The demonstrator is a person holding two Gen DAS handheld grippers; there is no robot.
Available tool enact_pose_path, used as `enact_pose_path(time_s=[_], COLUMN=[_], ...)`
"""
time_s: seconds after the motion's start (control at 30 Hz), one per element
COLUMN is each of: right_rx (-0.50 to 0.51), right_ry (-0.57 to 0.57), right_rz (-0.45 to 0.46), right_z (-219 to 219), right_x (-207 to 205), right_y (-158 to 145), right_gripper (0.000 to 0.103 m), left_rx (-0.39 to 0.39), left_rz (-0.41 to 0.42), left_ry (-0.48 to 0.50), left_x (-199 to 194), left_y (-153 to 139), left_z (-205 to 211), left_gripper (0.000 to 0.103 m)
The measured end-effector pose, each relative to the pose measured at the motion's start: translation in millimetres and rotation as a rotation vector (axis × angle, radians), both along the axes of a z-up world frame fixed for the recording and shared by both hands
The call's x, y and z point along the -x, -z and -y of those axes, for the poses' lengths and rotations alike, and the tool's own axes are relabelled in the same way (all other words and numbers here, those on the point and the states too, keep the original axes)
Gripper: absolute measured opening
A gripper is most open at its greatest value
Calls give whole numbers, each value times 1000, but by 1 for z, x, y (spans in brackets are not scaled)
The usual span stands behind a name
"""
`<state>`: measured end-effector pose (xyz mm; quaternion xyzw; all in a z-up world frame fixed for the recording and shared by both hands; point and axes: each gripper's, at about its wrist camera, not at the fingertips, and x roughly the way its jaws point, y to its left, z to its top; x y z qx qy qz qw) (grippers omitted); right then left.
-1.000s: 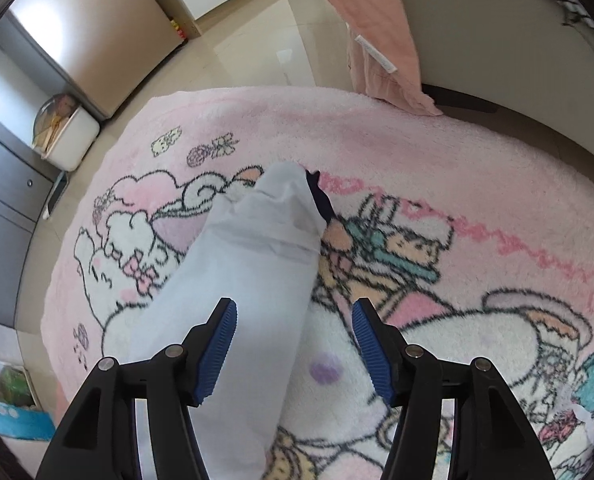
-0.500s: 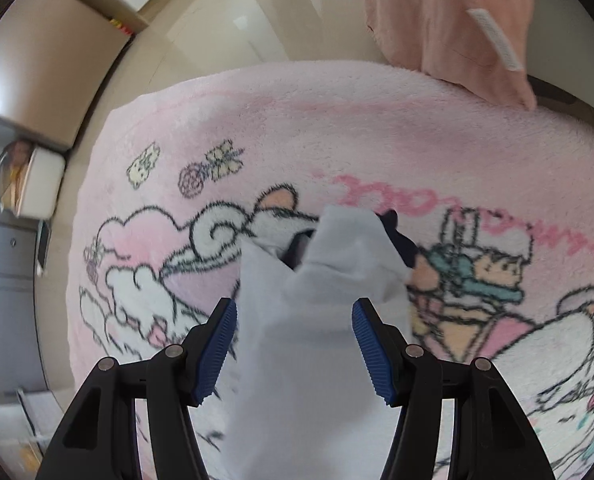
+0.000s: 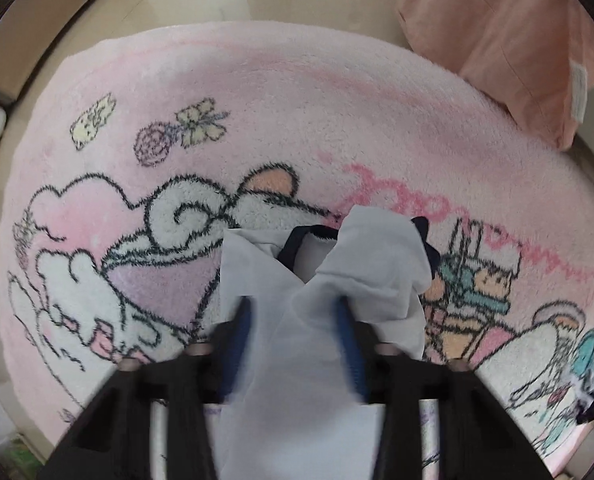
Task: Fold clothes
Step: 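Close the right gripper on the collar end of the folded shirt, then bring the left gripper beside the right gripper and close it on the collar end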
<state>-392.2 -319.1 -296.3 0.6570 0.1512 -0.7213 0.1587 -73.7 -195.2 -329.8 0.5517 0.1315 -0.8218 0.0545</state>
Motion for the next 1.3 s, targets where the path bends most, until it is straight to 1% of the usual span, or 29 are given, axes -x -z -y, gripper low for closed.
enact_pose_path(time_s=[0.03,0.1,0.13,0.17,0.23,0.33,0.4,0.43,0.5,0.63,0.7,0.73,0.77,0.8,0.83,0.9,1.1,1.2,1.23,1.3], right_rx=[-15,-34,-13,16,55,75,81,78,79,100,124,141,158,174,189,213,285,302,308,331], right_ry=[-24,-72,-84,-97,-129,-157,-168,-174,-164,-134,-126,-123,-120,-123,-127,-141,-175,-197,-205,-200], right_rz=[-10,-20,-21,-21,-30,-41,-41,-38,-27,-6,-8,-11,-14,-22,-32,-51,-98,-124,-131,-126], right_z=[3,8,8,8,9,12,12,12,9,0,-8,-13,-19,-24,-30,-42,-85,-108,-116,-132], right_x=[-2,-7,-8,-9,-11,-12,-13,-12,-14,-14,-12,-11,-10,-10,-9,-8,-9,-12,-13,-14], right_y=[1,3,1,-2,-9,-18,-22,-23,-22,-21,-27,-31,-35,-39,-42,-47,-57,-57,-57,-54], right_gripper=[17,12,8,6,5,5,5,5,5,6,9,13,21,25,31,33,42,44,44,45], left_rx=[-1,-5,-8,-14,-26,-44,-44,-49,-89,-172,-213,-200,-181,-166,-144,-98,-13,-31,-49,-120], left_rz=[0,0,1,-1,-6,-14,-55,-87,-130,-178,-202,-206,-210,-214,-216,-221,-224,-227,-230,-239], left_ry=[-1,-2,-2,-9,-24,-48,-51,-50,-45,-54,-59,-59,-60,-57,-48,-26,97,149,165,177], left_x=[-1,1,1,0,0,-1,-6,-8,-10,-13,-14,-13,-11,-9,-7,-2,14,22,25,33], left_y=[1,2,2,1,-3,-8,-21,-30,-42,-60,-69,-73,-77,-79,-82,-87,-95,-97,-99,-103], left_z=[1,2,3,4,7,11,18,23,32,54,65,69,71,73,75,78,70,66,65,70], left_gripper=[90,90,90,90,90,90,90,90,90,90,90,90,90,90,90,90,90,90,90,90])
